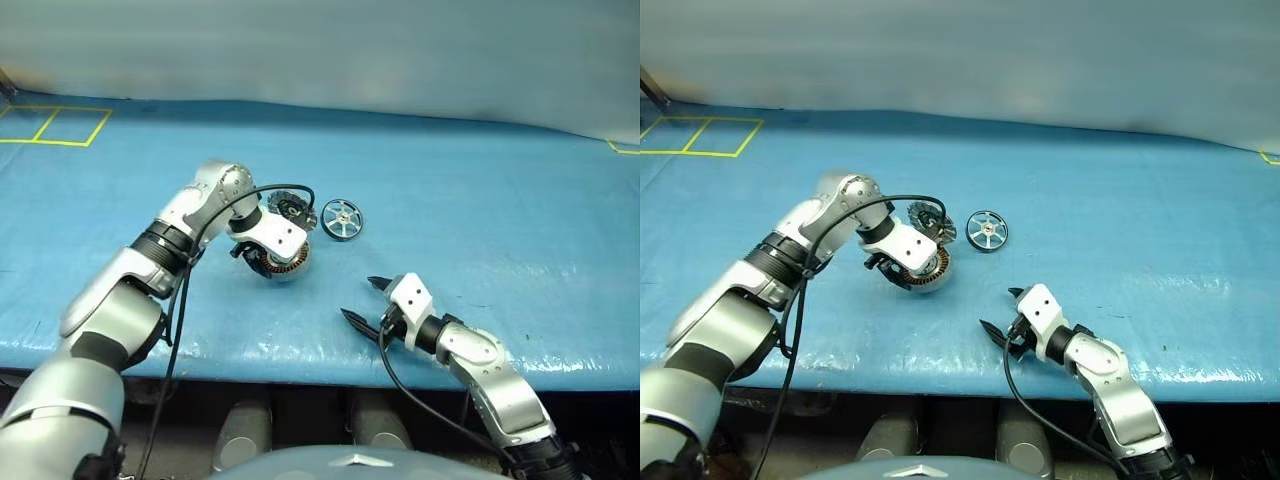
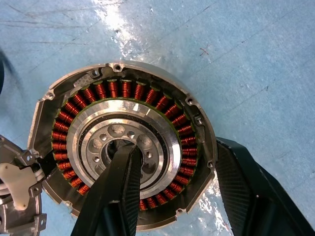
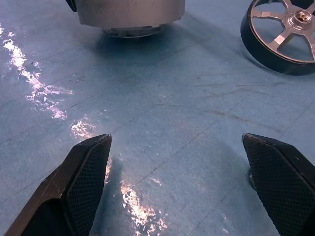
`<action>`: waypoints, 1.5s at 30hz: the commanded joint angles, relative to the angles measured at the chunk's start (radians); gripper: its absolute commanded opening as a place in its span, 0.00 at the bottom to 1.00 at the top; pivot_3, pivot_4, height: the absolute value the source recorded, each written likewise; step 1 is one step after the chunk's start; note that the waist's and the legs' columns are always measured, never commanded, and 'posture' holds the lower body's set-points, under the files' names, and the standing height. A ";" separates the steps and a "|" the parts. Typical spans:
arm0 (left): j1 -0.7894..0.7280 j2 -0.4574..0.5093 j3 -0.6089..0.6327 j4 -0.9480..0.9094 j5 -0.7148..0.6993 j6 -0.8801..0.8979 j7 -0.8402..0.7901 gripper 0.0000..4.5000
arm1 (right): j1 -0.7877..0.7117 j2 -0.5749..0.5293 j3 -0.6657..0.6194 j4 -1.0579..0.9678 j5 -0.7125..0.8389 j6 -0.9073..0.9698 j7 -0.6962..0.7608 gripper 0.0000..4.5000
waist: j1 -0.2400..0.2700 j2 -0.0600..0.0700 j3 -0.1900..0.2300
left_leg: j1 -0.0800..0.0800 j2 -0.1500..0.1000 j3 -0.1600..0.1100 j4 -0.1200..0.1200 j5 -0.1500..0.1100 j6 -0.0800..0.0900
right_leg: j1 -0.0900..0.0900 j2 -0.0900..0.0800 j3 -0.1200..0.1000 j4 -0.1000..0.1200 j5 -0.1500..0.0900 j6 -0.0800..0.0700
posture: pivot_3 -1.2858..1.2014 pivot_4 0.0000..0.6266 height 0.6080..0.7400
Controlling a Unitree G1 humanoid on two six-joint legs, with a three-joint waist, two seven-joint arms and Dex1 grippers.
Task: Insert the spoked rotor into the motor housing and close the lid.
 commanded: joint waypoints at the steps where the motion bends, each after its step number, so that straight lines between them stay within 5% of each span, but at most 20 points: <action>1: -0.025 -0.011 -0.002 -0.005 0.002 -0.008 -0.001 0.45 | 0.003 0.002 -0.010 -0.045 0.004 -0.019 -0.007 1.00 | -0.001 0.000 0.000 | 0.000 0.000 0.000 0.000 0.000 0.000 | 0.000 0.000 0.000 0.000 0.000 0.000 | 0.52 0.24 1.00; 9: -0.025 -0.014 -0.024 -0.009 -0.004 -0.015 -0.003 0.45 | 0.000 0.005 -0.009 -0.042 0.001 -0.022 -0.013 1.00 | -0.001 0.000 0.000 | 0.001 0.000 0.000 0.000 0.000 0.000 | 0.001 0.000 0.000 0.000 0.000 -0.001 | 0.52 0.24 1.00; 15: -0.008 -0.021 0.011 -0.024 -0.010 0.017 0.021 0.85 | -0.010 0.005 -0.006 -0.035 0.001 -0.026 -0.012 1.00 | -0.001 0.000 0.000 | 0.001 0.000 0.000 0.000 0.000 0.000 | 0.001 0.000 0.000 0.000 0.000 -0.001 | 0.52 0.24 1.00; 20: 0.011 -0.005 0.052 -0.075 -0.066 0.084 0.001 0.85 | -0.020 0.003 -0.002 -0.029 0.001 -0.027 -0.006 1.00 | -0.001 0.000 0.000 | 0.001 0.000 0.000 0.000 0.000 0.000 | 0.001 0.000 0.000 0.001 0.000 -0.001 | 0.52 0.24 1.00; 32: 0.102 0.210 0.152 -0.298 -0.273 0.275 -0.003 0.85 | -0.055 0.002 -0.006 -0.010 0.006 -0.023 0.010 1.00 | -0.001 0.000 0.000 | 0.002 0.000 0.000 0.000 0.000 0.000 | 0.001 0.000 0.000 0.002 -0.001 -0.002 | 0.52 0.24 1.00; 45: 0.413 0.153 0.475 -0.508 -0.526 0.508 0.273 0.85 | -0.107 0.017 -0.072 0.027 0.004 0.015 -0.066 1.00 | -0.001 0.000 0.000 | 0.004 0.001 0.000 0.000 0.000 0.000 | 0.002 0.000 0.000 0.004 -0.002 -0.003 | 0.52 0.24 1.00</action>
